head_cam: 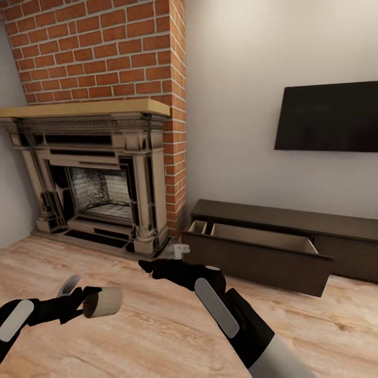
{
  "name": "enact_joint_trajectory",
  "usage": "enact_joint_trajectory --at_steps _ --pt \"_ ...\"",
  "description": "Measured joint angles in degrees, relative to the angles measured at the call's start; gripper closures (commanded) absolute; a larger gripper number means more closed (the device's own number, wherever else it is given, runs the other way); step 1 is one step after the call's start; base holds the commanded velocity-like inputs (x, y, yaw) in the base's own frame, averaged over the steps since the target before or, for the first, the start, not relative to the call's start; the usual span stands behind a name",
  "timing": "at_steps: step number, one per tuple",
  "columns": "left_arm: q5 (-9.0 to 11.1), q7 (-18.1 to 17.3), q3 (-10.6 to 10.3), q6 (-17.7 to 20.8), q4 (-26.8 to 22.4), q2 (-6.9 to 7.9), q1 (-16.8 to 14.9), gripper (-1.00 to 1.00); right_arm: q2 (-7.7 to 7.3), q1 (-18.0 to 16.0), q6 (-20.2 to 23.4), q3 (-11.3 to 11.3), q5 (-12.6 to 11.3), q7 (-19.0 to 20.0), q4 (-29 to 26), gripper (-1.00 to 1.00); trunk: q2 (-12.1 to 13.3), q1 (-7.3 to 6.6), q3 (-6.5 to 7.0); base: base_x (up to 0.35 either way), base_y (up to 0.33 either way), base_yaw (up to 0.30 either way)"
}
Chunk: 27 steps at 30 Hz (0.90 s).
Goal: Place each of the two pumpkins and all three candles from the living room inside a cabinet in the living room (use any cabinet), then make sure every cabinet is closed, and position the cauldron so it is next to a table in the living room.
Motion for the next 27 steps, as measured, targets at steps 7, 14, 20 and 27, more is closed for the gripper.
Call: enact_joint_trajectory --at_steps 7,14,20,27 --pt "0.0 0.1 0.0 0.0 0.0 -0.02 0.0 1.00 0.00 0.0 0.0 0.0 0.0 0.0 0.0 -1.00 0.0 0.00 0.35 0.000 -0.312 -0.250" --pt "-0.1 0.2 -0.1 0.0 0.0 -0.05 0.0 1.00 0.00 0.0 0.0 0.1 0.0 0.0 0.0 -1.00 0.0 0.00 0.70 0.000 -0.319 -0.250" --pt "-0.2 0.2 -0.1 0.0 0.0 -0.09 0.0 1.00 0.00 0.0 0.0 0.0 0.0 0.0 0.1 -1.00 0.0 0.00 0.99 0.000 -0.321 -0.250" --pt "-0.1 0.2 -0.2 -0.1 0.0 -0.16 0.0 1.00 0.00 0.0 0.0 0.0 0.0 0.0 0.1 -1.00 0.0 0.00 1.34 0.015 -0.302 -0.250"
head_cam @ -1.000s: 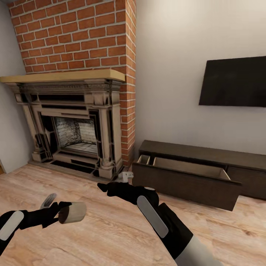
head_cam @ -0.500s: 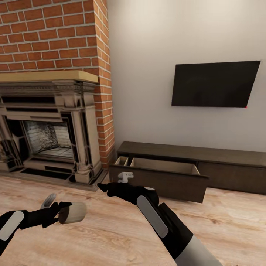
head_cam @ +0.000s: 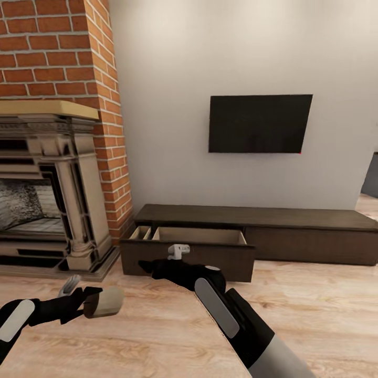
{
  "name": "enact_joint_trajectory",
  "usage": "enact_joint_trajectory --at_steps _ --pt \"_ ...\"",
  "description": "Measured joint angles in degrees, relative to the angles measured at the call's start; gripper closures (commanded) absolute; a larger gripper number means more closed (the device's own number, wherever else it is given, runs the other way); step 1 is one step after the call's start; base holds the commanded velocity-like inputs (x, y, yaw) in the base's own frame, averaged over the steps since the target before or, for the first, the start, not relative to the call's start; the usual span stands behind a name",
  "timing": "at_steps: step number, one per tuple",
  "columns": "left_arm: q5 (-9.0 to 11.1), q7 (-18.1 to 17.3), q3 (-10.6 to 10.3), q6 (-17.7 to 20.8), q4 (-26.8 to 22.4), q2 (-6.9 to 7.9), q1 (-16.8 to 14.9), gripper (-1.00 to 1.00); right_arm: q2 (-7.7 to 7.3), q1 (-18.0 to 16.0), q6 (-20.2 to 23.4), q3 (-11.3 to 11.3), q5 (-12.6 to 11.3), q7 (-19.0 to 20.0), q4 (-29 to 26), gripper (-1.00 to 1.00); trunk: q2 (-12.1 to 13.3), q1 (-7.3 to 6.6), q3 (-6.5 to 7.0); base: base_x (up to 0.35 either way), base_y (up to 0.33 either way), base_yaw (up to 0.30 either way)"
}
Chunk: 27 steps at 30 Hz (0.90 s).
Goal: Place each of the two pumpkins and all three candles from the living room inside a cabinet in the living room (use any cabinet), then make sure every cabinet is closed, and position the cauldron so it is next to a table in the living room.
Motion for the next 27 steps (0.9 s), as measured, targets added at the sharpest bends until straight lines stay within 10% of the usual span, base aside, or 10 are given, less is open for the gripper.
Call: enact_joint_trajectory --at_steps 27 --pt "0.1 0.0 0.1 -0.3 -0.1 0.09 0.0 1.00 0.00 0.0 0.0 0.1 0.1 0.0 -0.1 -1.00 0.0 -0.02 0.68 0.253 -0.125 -0.122"
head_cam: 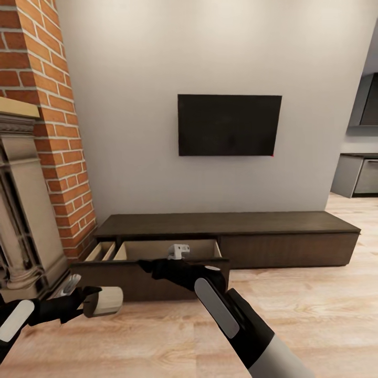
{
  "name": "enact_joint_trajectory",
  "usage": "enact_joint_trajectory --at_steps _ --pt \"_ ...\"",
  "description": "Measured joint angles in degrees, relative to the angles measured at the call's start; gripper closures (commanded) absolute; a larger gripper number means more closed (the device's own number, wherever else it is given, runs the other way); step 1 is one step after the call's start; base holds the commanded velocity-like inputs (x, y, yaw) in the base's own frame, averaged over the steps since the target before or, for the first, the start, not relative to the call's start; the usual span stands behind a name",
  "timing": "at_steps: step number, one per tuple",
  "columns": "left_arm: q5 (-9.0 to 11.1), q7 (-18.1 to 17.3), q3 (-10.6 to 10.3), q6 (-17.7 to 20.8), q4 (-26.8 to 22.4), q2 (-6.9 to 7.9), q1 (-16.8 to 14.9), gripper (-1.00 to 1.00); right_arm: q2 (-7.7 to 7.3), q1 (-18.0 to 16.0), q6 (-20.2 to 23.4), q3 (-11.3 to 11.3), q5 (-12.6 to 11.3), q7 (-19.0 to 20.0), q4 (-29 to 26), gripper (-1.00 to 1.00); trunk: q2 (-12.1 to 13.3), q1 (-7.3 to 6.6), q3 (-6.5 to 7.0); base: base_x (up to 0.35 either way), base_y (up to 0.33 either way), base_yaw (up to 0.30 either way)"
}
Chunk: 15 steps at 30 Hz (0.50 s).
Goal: Place each of the two pumpkins and all three candles from the living room inside a cabinet in the living room (use any cabinet), then make sure every cabinet is closed, and position the cauldron so it is next to a table in the living room.
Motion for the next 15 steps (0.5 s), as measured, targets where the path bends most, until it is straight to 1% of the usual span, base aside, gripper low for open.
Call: enact_joint_trajectory --at_steps 2,7,12,15 --pt "0.5 -0.1 0.0 0.1 0.0 -0.01 0.0 1.00 0.00 0.0 0.0 0.0 0.0 0.0 0.0 -1.00 0.0 0.01 0.01 0.061 0.000 0.039" --pt "0.4 -0.2 0.0 0.4 -0.1 -0.03 0.0 1.00 0.00 0.0 0.0 0.0 -0.1 0.0 0.0 -1.00 0.0 0.02 0.23 0.015 0.000 0.104" --pt "0.5 0.1 0.0 0.5 -0.1 -0.10 0.0 1.00 0.00 0.0 0.0 0.0 -0.1 0.0 0.0 -1.00 2.0 -1.07 1.18 0.002 0.000 0.019" --pt "0.5 0.2 0.0 0.6 -0.2 -0.48 0.0 1.00 0.00 0.0 -0.2 0.0 0.0 0.0 0.0 -1.00 3.2 -1.73 1.72 0.000 0.000 0.003"
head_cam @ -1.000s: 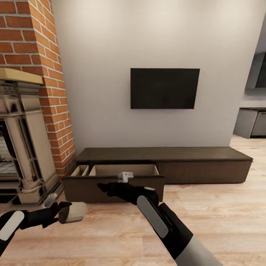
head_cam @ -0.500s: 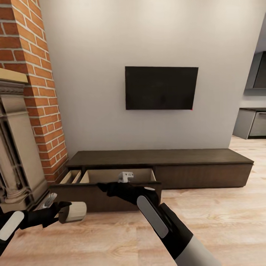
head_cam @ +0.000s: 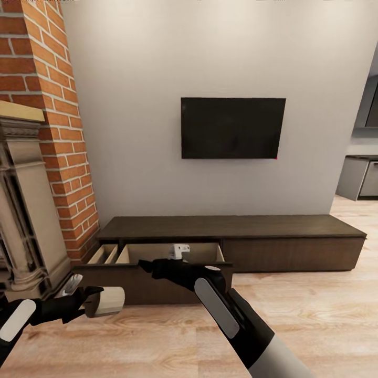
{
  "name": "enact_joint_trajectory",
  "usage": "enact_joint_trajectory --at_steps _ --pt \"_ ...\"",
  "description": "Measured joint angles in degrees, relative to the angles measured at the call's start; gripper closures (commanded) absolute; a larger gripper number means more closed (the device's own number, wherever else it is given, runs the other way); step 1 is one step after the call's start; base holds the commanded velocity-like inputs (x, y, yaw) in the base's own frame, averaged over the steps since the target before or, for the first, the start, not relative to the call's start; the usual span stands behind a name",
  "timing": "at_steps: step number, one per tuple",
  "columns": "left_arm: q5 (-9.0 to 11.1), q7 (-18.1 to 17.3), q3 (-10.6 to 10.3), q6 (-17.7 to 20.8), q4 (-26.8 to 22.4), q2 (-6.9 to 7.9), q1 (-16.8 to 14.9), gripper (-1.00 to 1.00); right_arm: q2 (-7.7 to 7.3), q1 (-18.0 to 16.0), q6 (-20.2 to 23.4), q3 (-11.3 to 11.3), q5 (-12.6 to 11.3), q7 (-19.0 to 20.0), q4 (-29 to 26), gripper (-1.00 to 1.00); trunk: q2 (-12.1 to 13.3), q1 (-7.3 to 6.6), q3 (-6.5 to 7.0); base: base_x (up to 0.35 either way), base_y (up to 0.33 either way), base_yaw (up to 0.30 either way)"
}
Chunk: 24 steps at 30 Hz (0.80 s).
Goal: Place each of the two pumpkins and all three candles from the living room inside a cabinet in the living room (use any cabinet), then make sure every cabinet is closed, and position the cauldron so it is next to a table in the living room.
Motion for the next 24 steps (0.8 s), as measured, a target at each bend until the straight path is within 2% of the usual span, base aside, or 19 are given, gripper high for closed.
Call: enact_joint_trajectory --at_steps 6,16,24 --pt "-0.5 0.3 0.0 0.0 -0.1 -0.83 0.0 1.00 0.00 0.0 -0.1 0.0 0.0 0.0 0.0 -1.00 2.4 -1.32 1.08 0.000 0.000 0.000" --pt "-0.6 0.4 0.0 0.0 0.0 -0.93 0.0 1.00 0.00 0.0 -3.2 0.0 0.1 -0.3 -0.3 -1.00 6.4 -3.52 2.87 0.000 0.000 0.000" --pt "-0.8 0.4 0.0 0.0 -0.1 -0.93 0.0 1.00 0.00 0.0 -3.4 0.0 0.0 -0.2 -0.1 -1.00 9.6 -5.27 4.31 0.000 0.000 0.000"
